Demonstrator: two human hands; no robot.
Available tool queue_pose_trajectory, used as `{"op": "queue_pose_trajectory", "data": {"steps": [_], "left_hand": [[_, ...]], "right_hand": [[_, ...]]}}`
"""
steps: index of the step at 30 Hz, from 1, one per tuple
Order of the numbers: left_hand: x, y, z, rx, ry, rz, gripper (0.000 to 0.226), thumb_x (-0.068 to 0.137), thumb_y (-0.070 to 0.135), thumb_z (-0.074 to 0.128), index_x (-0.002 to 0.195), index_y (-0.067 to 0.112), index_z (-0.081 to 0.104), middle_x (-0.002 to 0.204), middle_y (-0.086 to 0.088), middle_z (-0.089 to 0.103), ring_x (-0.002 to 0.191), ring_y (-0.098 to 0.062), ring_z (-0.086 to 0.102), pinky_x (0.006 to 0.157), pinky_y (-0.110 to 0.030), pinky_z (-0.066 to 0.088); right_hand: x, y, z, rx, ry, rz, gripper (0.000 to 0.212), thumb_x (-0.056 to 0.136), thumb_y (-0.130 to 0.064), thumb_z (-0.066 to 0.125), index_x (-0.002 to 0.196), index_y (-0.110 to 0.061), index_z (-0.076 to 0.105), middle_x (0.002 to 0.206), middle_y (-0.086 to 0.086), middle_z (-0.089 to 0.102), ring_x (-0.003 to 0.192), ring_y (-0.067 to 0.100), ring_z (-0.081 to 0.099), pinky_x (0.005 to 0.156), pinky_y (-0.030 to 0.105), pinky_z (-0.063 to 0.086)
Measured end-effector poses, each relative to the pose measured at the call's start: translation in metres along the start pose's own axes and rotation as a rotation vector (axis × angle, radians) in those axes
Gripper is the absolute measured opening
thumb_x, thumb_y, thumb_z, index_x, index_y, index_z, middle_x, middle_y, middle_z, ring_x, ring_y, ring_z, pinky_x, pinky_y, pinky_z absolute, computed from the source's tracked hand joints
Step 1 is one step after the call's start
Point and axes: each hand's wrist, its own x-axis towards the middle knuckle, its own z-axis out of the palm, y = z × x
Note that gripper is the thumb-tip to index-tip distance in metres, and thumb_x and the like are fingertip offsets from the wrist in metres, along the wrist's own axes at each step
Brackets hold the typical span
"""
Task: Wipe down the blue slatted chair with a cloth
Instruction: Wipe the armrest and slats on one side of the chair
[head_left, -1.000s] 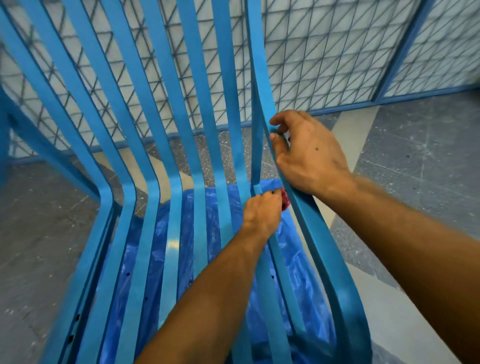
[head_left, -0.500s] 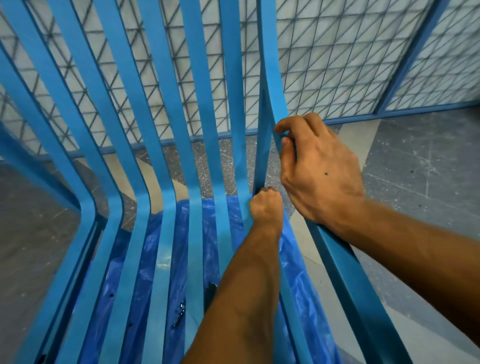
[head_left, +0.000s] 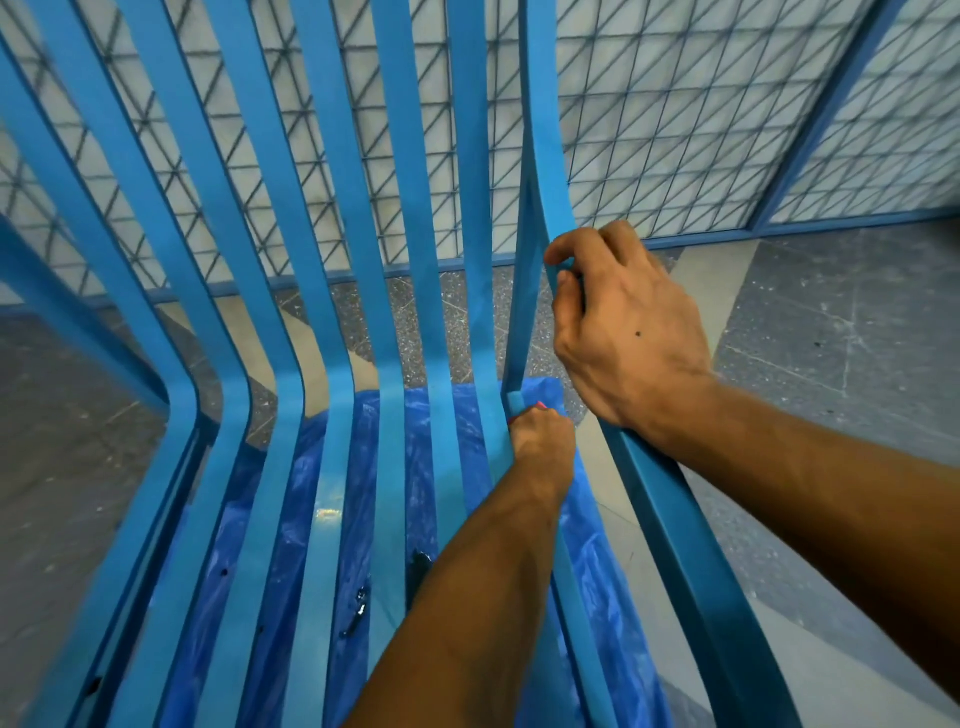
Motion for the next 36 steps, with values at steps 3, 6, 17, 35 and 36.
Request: {"op": "queue_pose_trajectory", "data": {"steps": [3, 6, 17, 35, 36], "left_hand": [[-0.023, 0.010, -0.006, 0.165, -0.037, 0.011, 0.026, 0.101, 0.015, 0.049, 0.117, 0.014, 0.069, 0.123, -0.004, 0.070, 0.117, -0.025, 0.065, 0.091, -0.040, 0.057], [-0.037, 0.021, -0.009, 0.123, -0.126, -0.014, 0.024, 0.098, 0.013, 0.053, 0.114, 0.014, 0.070, 0.120, -0.005, 0.070, 0.115, -0.028, 0.066, 0.088, -0.042, 0.058], [-0.107, 0.057, -0.008, 0.101, -0.245, 0.075, 0.026, 0.096, 0.004, 0.052, 0.117, 0.010, 0.067, 0.124, -0.010, 0.066, 0.118, -0.030, 0.062, 0.092, -0.043, 0.057], [-0.169, 0.064, -0.051, -0.209, -0.386, 0.199, 0.019, 0.093, 0.006, 0.058, 0.107, 0.004, 0.071, 0.116, -0.021, 0.068, 0.108, -0.042, 0.065, 0.086, -0.043, 0.054], [-0.170, 0.060, -0.054, -0.285, -0.350, 0.167, 0.016, 0.090, 0.005, 0.061, 0.101, 0.005, 0.072, 0.111, -0.021, 0.068, 0.103, -0.043, 0.066, 0.083, -0.043, 0.054]], "right_hand": [[0.000, 0.001, 0.001, -0.014, 0.000, -0.012, 0.029, 0.101, -0.032, 0.037, 0.124, -0.024, 0.054, 0.116, 0.002, 0.053, 0.100, 0.021, 0.057, 0.080, 0.040, 0.051], [0.001, 0.002, 0.001, -0.024, -0.004, -0.025, 0.028, 0.102, -0.031, 0.038, 0.123, -0.023, 0.054, 0.114, 0.003, 0.053, 0.100, 0.022, 0.057, 0.082, 0.041, 0.053], [0.000, 0.000, -0.001, -0.033, -0.030, -0.030, 0.029, 0.101, -0.033, 0.036, 0.124, -0.024, 0.053, 0.115, 0.003, 0.053, 0.102, 0.022, 0.057, 0.086, 0.040, 0.052], [-0.002, -0.004, -0.007, -0.060, -0.078, -0.035, 0.030, 0.104, -0.032, 0.035, 0.128, -0.021, 0.049, 0.120, 0.006, 0.053, 0.109, 0.024, 0.057, 0.095, 0.042, 0.051], [-0.002, -0.003, -0.007, -0.059, -0.074, -0.033, 0.030, 0.104, -0.032, 0.035, 0.128, -0.021, 0.049, 0.120, 0.006, 0.053, 0.108, 0.024, 0.057, 0.094, 0.042, 0.051]]}}
